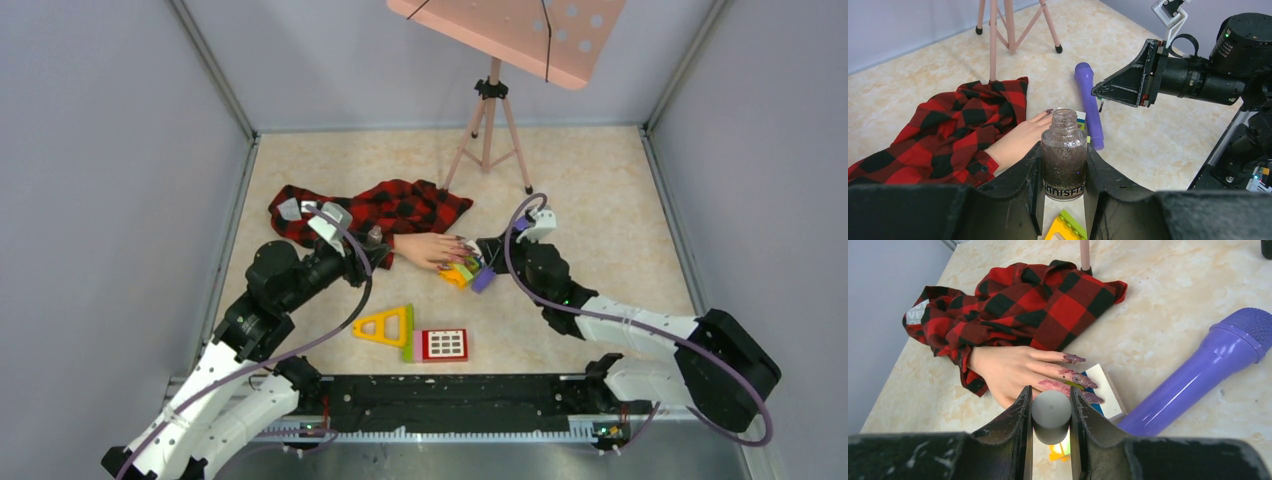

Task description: Paint the nails

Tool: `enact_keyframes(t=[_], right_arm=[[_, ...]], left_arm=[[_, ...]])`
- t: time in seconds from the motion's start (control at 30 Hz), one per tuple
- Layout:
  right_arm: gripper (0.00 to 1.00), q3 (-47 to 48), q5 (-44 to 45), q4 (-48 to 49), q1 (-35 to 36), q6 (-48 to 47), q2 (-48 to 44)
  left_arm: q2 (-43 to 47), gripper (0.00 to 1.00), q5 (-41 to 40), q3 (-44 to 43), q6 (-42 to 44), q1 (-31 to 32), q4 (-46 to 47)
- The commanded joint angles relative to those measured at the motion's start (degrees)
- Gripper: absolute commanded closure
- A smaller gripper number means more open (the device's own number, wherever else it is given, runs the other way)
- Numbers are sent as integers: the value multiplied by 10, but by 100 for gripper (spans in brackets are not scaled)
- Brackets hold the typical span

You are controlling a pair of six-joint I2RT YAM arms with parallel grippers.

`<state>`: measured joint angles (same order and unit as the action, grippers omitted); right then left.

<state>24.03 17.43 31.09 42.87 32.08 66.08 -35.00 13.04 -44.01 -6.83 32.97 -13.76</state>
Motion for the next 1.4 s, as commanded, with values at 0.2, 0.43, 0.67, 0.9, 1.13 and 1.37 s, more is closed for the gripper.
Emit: enact_keyframes(t=[0.2, 0.43, 0.67, 0.9, 1.13, 1.37], right_arm=[[100, -14, 24, 175, -4, 25, 91], [100, -8, 39, 234, -1, 31, 153], [100, 1, 63, 241, 4, 37, 186], [100, 1, 72, 248, 11, 41, 205], [100, 7, 72, 249, 13, 40, 217], [100, 14, 69, 249, 19, 40, 226]], left_arm=[[2, 100, -20, 0, 13, -3, 18], [2, 100, -22, 1, 14, -3, 16], [0, 100, -21, 0, 14, -3, 15], [0, 100, -19, 0, 15, -2, 14], [0, 100, -17, 0, 14, -3, 13], [1, 100, -17, -1, 14, -2, 13]])
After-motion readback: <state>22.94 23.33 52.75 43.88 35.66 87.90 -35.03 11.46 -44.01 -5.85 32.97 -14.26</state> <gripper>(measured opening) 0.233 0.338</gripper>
